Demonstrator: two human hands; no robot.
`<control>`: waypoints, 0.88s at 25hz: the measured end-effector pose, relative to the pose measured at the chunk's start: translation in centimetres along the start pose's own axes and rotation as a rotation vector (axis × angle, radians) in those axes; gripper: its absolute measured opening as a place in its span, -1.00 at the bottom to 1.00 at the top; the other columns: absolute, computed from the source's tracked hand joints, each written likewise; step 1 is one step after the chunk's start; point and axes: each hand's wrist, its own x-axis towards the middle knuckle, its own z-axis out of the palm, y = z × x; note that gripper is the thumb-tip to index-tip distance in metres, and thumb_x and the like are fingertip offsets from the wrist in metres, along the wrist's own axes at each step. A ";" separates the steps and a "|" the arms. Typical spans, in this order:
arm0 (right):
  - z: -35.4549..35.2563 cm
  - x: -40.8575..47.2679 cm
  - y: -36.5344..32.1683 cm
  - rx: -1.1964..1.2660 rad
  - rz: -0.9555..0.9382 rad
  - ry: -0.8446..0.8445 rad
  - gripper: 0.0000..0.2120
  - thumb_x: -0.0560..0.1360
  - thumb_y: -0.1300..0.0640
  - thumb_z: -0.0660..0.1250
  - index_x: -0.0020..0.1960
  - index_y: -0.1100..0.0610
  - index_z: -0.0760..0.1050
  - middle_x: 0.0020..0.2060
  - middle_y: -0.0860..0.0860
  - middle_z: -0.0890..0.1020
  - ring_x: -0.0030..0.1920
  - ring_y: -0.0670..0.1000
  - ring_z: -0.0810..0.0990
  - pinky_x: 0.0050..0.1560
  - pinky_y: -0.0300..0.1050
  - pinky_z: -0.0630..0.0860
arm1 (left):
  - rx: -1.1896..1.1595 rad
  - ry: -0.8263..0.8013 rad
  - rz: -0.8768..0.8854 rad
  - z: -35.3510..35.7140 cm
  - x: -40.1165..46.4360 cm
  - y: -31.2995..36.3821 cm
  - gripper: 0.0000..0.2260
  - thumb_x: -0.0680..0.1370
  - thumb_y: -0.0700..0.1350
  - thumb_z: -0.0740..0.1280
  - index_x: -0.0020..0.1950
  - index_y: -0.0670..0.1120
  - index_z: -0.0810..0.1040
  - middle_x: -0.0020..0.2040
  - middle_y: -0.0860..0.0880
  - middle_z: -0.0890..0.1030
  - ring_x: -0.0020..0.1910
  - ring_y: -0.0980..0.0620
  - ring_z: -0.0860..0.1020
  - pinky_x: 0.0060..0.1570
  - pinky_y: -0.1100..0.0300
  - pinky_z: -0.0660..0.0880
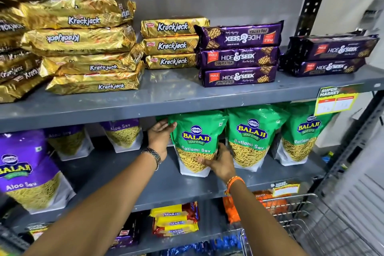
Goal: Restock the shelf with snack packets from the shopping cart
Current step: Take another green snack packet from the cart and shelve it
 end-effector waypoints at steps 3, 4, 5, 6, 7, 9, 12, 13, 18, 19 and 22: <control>-2.0 -1.4 -0.4 -0.012 0.004 -0.028 -0.57 0.42 0.37 0.51 0.23 0.21 0.48 0.11 0.04 0.60 0.15 0.06 0.57 0.08 0.07 0.68 | 0.017 0.160 0.014 -0.2 -1.7 -0.2 -0.67 0.43 -0.49 0.36 0.18 -0.32 0.55 0.06 -0.21 0.60 -0.16 -0.03 0.60 -0.23 0.40 0.59; -2.6 -2.1 -0.5 -0.046 -0.018 -0.011 -0.68 0.48 0.41 0.42 0.18 0.20 0.49 0.14 0.07 0.57 0.17 0.07 0.54 -0.09 0.01 0.71 | 0.013 0.216 0.014 -0.1 -2.8 -0.4 -0.63 0.42 -0.51 0.34 0.21 -0.35 0.53 0.03 -0.21 0.60 -0.13 -0.09 0.59 -0.32 0.45 0.57; -3.6 -3.2 -0.7 -0.074 -0.049 -0.002 -0.67 0.48 0.45 0.40 0.17 0.20 0.50 0.20 0.10 0.55 0.23 0.11 0.51 -0.18 -0.10 0.70 | -0.003 0.239 0.007 0.1 -4.0 -0.9 -0.62 0.41 -0.52 0.33 0.22 -0.36 0.53 -0.02 -0.19 0.62 -0.12 -0.11 0.58 -0.37 0.46 0.56; -4.7 -4.0 -0.6 -0.038 -0.059 0.000 -0.58 0.43 0.48 0.44 0.21 0.20 0.49 0.26 0.12 0.55 0.29 0.12 0.51 -0.16 -0.23 0.67 | -0.007 0.231 -0.009 0.6 -5.6 -1.4 -0.62 0.40 -0.53 0.33 0.21 -0.35 0.53 -0.09 -0.15 0.62 -0.14 -0.09 0.58 -0.40 0.47 0.54; -6.1 -5.3 -0.2 0.055 -0.038 -0.005 -0.48 0.37 0.49 0.49 0.27 0.23 0.47 0.31 0.14 0.55 0.31 0.12 0.51 -0.09 -0.29 0.63 | -0.001 0.195 -0.030 1.1 -7.2 -2.2 -0.62 0.40 -0.53 0.33 0.20 -0.34 0.54 -0.15 -0.10 0.61 -0.19 -0.04 0.58 -0.41 0.47 0.52; -9.1 -8.6 0.3 0.148 0.019 0.065 -0.39 0.33 0.52 0.50 0.33 0.30 0.45 0.30 0.16 0.56 0.27 0.08 0.53 -0.01 -0.37 0.59 | 0.053 0.068 -0.090 2.5 -10.5 -4.1 -0.63 0.41 -0.51 0.33 0.19 -0.29 0.55 -0.16 -0.07 0.60 -0.23 0.07 0.57 -0.39 0.48 0.51; -15.0 -13.9 3.4 0.063 0.041 0.176 -0.41 0.33 0.48 0.52 0.31 0.26 0.47 0.25 0.14 0.61 0.22 0.05 0.59 0.16 -0.28 0.56 | 0.195 -0.178 -0.143 5.3 -14.8 -7.7 -0.66 0.42 -0.48 0.37 0.14 -0.23 0.57 -0.15 -0.05 0.63 -0.24 0.14 0.59 -0.31 0.46 0.55; -16.9 -15.7 5.1 0.071 0.064 0.202 -0.41 0.33 0.49 0.52 0.32 0.27 0.48 0.27 0.17 0.62 0.23 0.06 0.59 0.17 -0.23 0.58 | 0.251 -0.259 -0.152 6.3 -15.9 -9.1 -0.66 0.41 -0.47 0.38 0.14 -0.22 0.57 -0.15 -0.05 0.64 -0.23 0.12 0.60 -0.27 0.45 0.56; -22.3 -24.5 15.6 0.087 0.308 0.320 -0.42 0.25 0.15 0.67 0.22 0.11 0.58 0.06 -0.07 0.73 0.06 -0.07 0.65 0.17 0.11 0.58 | 0.622 -0.640 -0.198 11.2 -20.3 -17.0 -0.65 0.40 -0.42 0.43 0.16 -0.23 0.57 -0.09 -0.12 0.65 -0.16 0.07 0.62 -0.14 0.36 0.58; -22.6 -26.0 18.2 0.089 0.362 0.324 -0.42 0.20 0.04 0.70 0.16 0.06 0.59 -0.03 -0.15 0.73 -0.01 -0.14 0.64 0.12 0.09 0.57 | 0.725 -0.739 -0.202 12.0 -20.8 -18.9 -0.64 0.39 -0.39 0.46 0.17 -0.24 0.57 -0.05 -0.15 0.65 -0.11 0.02 0.61 -0.06 0.28 0.58; -21.8 -29.3 23.3 0.043 0.522 0.299 -0.36 0.19 0.06 0.69 0.20 0.12 0.55 0.09 -0.03 0.66 0.10 0.00 0.60 0.17 0.09 0.56 | 1.182 -1.056 -0.142 13.8 -21.4 -23.7 -0.61 0.36 -0.21 0.53 0.17 -0.17 0.59 0.08 -0.11 0.66 0.07 -0.03 0.62 0.15 0.11 0.56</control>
